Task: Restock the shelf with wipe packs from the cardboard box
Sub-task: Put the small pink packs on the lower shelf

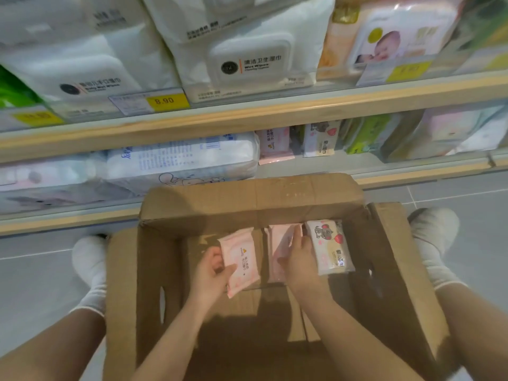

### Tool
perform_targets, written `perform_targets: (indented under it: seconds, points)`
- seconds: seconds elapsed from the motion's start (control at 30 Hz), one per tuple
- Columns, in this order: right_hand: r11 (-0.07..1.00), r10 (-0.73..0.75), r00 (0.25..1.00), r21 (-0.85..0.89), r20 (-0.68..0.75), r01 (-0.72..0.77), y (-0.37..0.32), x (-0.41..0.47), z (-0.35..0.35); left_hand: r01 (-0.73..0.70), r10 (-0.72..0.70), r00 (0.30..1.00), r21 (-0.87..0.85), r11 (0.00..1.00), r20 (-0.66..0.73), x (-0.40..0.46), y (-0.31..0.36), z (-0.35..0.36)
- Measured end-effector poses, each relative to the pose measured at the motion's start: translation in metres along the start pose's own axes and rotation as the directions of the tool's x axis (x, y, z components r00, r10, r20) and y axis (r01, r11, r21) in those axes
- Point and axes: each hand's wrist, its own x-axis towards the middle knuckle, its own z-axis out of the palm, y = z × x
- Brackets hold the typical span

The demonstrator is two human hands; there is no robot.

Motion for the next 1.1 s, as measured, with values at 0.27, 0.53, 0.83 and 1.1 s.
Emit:
perform_targets:
  seconds: [0.27,0.53,0.83,1.1]
  points:
    - [0.992,-0.096,0.995,0.075,-0.011,0.097,0.006,-0.001,-0.029,-0.169,0.169,0.985,0.008,0.986,-0.027,-0.007,0.043,-0.020]
    - [0.969,-0.154,0.987,0.205,0.043,0.142,0.009,-0.024,-0.049,-0.270,0.264,0.963,-0.116,0.956,-0.060,-0.016,0.080,-0.027]
    - [0.986,-0.043,0.991,0.166,0.123,0.023,0.009,-0.003,-0.010,-0.170,0.166,0.985,-0.087,0.982,-0.045,-0.002,0.039,-0.035]
    - [0.983,-0.107,0.985,0.165,0.138,0.084,0.005,0.003,0.003,-0.221,0.219,0.975,-0.082,0.972,-0.037,0.003,0.042,-0.035]
